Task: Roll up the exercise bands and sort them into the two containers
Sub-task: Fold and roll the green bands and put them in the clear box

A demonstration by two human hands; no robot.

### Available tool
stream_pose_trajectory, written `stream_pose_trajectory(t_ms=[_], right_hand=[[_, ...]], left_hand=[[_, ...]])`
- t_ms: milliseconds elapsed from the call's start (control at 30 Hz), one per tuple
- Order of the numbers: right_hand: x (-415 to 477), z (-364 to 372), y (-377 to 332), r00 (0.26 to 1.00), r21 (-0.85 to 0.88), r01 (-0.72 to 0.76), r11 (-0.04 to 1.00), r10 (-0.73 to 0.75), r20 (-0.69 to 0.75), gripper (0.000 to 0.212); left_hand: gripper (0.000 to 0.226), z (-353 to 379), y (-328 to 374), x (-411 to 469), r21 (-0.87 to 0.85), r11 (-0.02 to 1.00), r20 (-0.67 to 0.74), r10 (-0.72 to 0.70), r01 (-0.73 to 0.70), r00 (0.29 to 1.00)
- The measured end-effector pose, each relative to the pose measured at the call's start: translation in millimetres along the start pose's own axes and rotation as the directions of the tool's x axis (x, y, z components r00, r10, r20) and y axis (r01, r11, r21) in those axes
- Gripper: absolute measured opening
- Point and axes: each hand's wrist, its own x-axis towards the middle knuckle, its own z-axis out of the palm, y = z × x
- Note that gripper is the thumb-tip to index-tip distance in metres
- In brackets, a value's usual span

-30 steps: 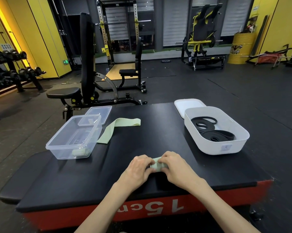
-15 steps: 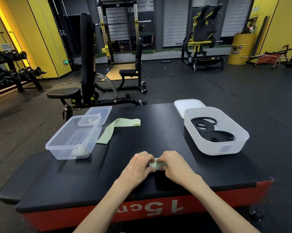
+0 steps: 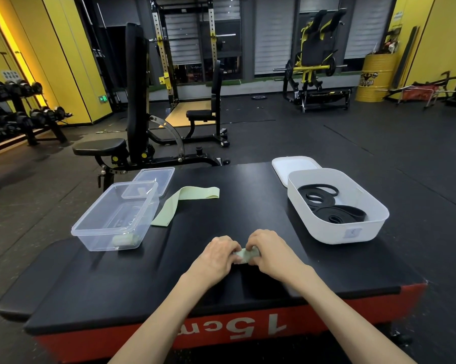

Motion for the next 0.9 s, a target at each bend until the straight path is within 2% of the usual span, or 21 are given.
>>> stream_pose_trajectory(t_ms=[133, 333, 533, 733, 900], right_hand=[[5, -4, -1, 0.999, 0.041, -0.038, 0.998, 0.038, 0.010, 0.013], [14, -10, 0, 0.994, 0.092, -0.097, 0.991, 0.091, 0.063, 0.016], [21, -17, 1, 0.987, 0.107, -0.096, 0.990, 0.081, 0.138, 0.014], [24, -22, 0, 0.976, 0.107, -0.093, 0.990, 0.069, 0.205, 0.015], [22, -28, -2, 0.983, 0.106, -0.046, 0.993, 0.026, 0.183, 0.013]], left_hand=[[0.019, -1, 1, 3, -0.004, 1.000, 0.035, -0.026, 0.026, 0.999], [0.021, -8, 6, 13, 0.034, 0.994, 0.159, -0.111, 0.107, 0.981], [0.028, -15, 9, 19, 0.044, 0.996, 0.278, -0.086, 0.076, 0.957], [0.017, -19, 16, 26, 0.070, 0.987, 0.258, -0.159, 0.146, 0.953], [0.031, -28, 20, 27, -0.049, 0.981, 0.276, -0.167, 0.187, 0.947]])
